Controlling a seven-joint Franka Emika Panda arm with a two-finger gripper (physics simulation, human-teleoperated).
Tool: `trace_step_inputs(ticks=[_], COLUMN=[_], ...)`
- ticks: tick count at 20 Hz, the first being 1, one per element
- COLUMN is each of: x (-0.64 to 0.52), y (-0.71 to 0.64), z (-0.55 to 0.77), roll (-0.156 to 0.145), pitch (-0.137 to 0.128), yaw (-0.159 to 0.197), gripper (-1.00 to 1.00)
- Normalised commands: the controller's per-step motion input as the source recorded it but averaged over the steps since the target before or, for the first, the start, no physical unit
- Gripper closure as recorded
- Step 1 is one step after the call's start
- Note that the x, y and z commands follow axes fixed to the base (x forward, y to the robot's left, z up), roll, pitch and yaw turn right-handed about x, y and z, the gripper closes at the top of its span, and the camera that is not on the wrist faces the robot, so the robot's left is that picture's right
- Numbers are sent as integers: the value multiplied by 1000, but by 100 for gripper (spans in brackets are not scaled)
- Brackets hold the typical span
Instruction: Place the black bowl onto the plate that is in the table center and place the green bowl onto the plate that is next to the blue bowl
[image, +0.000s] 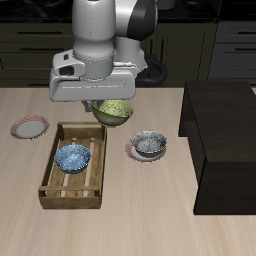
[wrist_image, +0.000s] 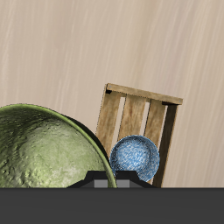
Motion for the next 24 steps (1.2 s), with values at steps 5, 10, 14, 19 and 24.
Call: trace_step_inputs(ticks=[5,10,14,19,24], x=[-358,-383,-418,-295,-267], y=[-235,-273,-257,-231,-304], z=[106,66,89,90,64], roll=[10,12,24,4,-4], pitch=[-35,-20,-33,-26,-9], yaw=[3,2,17,2,-11], gripper=[100,100,100,100,100])
